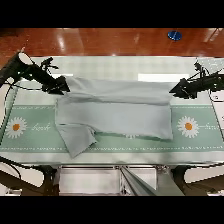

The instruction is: Fold the shirts.

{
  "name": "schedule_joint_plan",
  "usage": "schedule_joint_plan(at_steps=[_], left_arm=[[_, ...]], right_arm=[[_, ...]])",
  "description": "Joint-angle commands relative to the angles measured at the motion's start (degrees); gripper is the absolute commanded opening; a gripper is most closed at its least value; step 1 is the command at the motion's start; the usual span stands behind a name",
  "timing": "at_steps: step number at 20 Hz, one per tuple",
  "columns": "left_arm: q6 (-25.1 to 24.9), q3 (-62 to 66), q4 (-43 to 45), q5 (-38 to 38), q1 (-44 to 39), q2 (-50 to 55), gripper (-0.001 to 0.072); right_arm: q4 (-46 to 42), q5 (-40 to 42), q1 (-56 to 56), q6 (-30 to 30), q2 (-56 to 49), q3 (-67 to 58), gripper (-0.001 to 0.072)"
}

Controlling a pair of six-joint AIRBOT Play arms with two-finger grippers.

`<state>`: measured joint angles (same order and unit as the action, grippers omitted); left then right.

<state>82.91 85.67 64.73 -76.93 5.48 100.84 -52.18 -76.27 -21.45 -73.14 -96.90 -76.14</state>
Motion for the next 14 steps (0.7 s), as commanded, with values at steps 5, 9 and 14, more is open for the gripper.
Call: schedule_joint_plan(at_steps=[5, 9, 14], left_arm=[[0.3, -1.9, 0.5, -8.6, 7.0, -7.6, 0.0509], [0.9, -25.4, -0.2, -6.6, 17.8, -23.1, 0.0509], [-0.9, -51.1, -1.8, -1.1, 25.4, -35.5, 0.0509]], right_arm=[[-10.1, -4.0, -7.4, -4.7, 11.6, 4.4, 0.042], [-2.1, 4.7, -12.8, -4.4, 30.3, 28.2, 0.0419], [12.2, 11.0, -8.2, 1.2, 45.2, 45.0, 0.0419]])
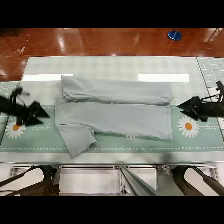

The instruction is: Fold the shirts.

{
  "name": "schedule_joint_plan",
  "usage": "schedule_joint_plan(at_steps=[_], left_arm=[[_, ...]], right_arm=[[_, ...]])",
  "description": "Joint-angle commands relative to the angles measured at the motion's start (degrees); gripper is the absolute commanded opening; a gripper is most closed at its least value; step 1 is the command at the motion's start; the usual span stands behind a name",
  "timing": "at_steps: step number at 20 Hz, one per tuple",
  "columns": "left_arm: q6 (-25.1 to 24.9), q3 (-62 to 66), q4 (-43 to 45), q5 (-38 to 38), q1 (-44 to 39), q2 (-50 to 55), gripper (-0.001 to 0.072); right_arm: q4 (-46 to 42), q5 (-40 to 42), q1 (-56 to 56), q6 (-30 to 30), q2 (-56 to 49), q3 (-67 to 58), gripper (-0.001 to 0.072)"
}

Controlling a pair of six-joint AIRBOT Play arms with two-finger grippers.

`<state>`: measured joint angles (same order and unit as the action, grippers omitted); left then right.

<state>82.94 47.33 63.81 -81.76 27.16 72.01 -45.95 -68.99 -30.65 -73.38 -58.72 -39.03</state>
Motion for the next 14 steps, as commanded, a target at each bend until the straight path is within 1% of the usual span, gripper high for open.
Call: schedule_joint_plan(at_steps=[1, 3, 5, 8, 9, 10, 12, 13, 14], left_arm=[[-0.9, -14.7, -1.4, 5.6, 3.3, -7.4, 0.0509], [-0.9, -17.3, -5.6, 8.9, 2.1, -7.7, 0.0508], [-0.9, -18.8, -8.8, 12.2, -0.9, -7.6, 0.0508], [-0.8, -18.9, -8.8, 17.0, -8.1, -6.7, 0.0508], [-0.7, -18.9, -8.8, 18.2, -10.5, -6.2, 0.0507], [-0.1, -18.9, -8.8, 19.3, -12.9, -5.4, 0.0507], [0.4, -18.9, -9.0, 20.2, -16.9, -3.5, 0.0506], [0.3, -18.8, -9.0, 20.1, -18.4, -2.6, 0.0478], [-0.8, -18.8, -9.0, 19.8, -19.2, -2.0, 0.0181]], right_arm=[[6.5, 3.5, 0.9, 1.2, 7.0, 7.9, 0.0419], [8.2, 3.2, -0.4, 0.8, 7.0, 7.9, 0.0419], [8.8, 1.4, -3.2, 0.5, 7.0, 7.5, 0.0419], [7.9, -3.0, -11.3, 0.6, 7.0, 6.2, 0.0419], [6.3, -4.5, -14.6, 0.6, 7.0, 6.2, 0.0419], [2.7, -5.5, -17.2, 0.5, 7.0, 6.2, 0.0419], [-6.8, -6.0, -17.3, -3.4, 7.0, 6.9, 0.0419], [-10.2, -6.5, -16.1, -4.5, 7.0, 8.2, 0.0419], [-12.7, -7.2, -14.6, -5.6, 7.0, 9.7, 0.0419]])
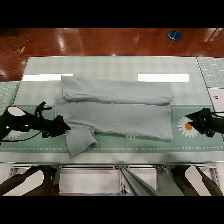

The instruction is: Fold the shirts.

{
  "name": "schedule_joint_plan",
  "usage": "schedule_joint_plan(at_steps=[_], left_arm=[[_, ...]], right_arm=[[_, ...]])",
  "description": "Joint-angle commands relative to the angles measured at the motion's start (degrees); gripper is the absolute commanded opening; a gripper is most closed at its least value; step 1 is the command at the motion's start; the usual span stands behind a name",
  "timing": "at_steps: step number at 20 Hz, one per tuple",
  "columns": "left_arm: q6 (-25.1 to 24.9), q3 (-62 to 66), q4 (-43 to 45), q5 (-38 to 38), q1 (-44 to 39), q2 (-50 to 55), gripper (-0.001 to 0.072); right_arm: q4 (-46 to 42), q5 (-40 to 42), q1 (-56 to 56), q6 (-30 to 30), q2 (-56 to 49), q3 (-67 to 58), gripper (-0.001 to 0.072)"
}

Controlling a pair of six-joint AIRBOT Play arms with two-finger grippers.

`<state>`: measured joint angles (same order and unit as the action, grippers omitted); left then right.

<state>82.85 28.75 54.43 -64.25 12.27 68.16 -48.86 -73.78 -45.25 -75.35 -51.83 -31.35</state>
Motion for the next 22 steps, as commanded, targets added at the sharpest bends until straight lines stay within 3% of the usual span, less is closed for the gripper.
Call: schedule_joint_plan(at_steps=[1, 8, 14, 18, 21, 22], left_arm=[[-1.2, -0.2, 0.3, 2.3, -4.4, 1.9, 0.0023], [-2.7, 5.3, 0.5, -1.8, -3.4, 1.8, 0.0018], [-2.7, 6.7, 0.3, -2.0, -3.4, 1.8, 0.0018], [-2.7, 6.7, 0.3, -1.7, -3.4, 1.8, 0.0018], [-2.7, 6.7, -0.6, -0.8, -3.4, 1.8, 0.0018], [-2.7, 6.8, -0.9, -0.7, -3.4, 1.8, 0.0018]], right_arm=[[-11.7, -2.9, 1.9, -4.2, 0.1, 3.6, 0.0419], [-15.3, -4.1, 9.4, -5.6, -1.8, 6.0, 0.0419], [-8.2, 0.4, 9.4, -3.9, -11.6, 6.0, 0.0419], [2.3, 3.9, 9.6, 0.9, -16.8, 6.0, 0.0416], [3.8, 7.2, 15.7, 1.2, -19.2, 5.4, 0.0403], [3.7, 7.6, 18.6, 1.7, -20.0, 4.5, 0.033]])
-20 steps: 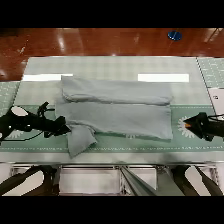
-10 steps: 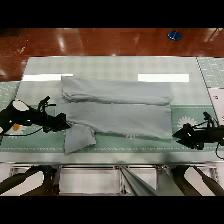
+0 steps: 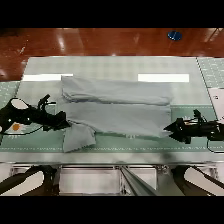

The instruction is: Fold the shirts.

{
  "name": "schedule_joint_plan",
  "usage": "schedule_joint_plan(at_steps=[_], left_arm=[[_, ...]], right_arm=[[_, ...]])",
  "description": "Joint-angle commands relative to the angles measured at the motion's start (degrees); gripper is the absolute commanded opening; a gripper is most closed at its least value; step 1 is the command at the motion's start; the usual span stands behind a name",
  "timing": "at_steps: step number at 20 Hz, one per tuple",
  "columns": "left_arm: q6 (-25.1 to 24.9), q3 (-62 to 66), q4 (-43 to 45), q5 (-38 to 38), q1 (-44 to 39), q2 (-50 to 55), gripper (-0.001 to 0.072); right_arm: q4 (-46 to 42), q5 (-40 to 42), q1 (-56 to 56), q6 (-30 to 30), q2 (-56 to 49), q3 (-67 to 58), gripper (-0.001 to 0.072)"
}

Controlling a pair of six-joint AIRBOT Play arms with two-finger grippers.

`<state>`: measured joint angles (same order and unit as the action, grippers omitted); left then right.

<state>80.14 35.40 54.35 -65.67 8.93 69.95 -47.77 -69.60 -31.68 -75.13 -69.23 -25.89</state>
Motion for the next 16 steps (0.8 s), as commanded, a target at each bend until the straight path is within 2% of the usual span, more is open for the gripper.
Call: schedule_joint_plan(at_steps=[1, 2, 7, 10, 16], left_arm=[[0.0, 0.7, -0.9, 0.6, 0.0, 0.0, 0.0018], [0.0, 1.8, -0.9, 0.2, 0.1, 0.0, 0.0018], [0.0, 14.4, -0.9, -3.8, 2.4, 0.1, 0.0018], [0.0, 22.5, -0.9, -2.1, 2.3, 3.3, 0.0018], [3.2, 39.8, -3.0, -4.1, 2.0, 19.1, 0.0018]], right_arm=[[2.4, 3.4, 6.9, 2.3, -2.7, -2.2, 0.0127], [2.3, 2.6, 7.6, 2.5, -2.1, -3.7, 0.0024], [-2.2, -5.3, 6.4, 1.6, 2.1, -15.9, 0.0025], [-0.2, -4.7, 8.3, 1.0, -0.2, -23.9, 0.0025], [3.6, 0.2, 10.8, -0.5, -12.7, -36.5, 0.0025]])
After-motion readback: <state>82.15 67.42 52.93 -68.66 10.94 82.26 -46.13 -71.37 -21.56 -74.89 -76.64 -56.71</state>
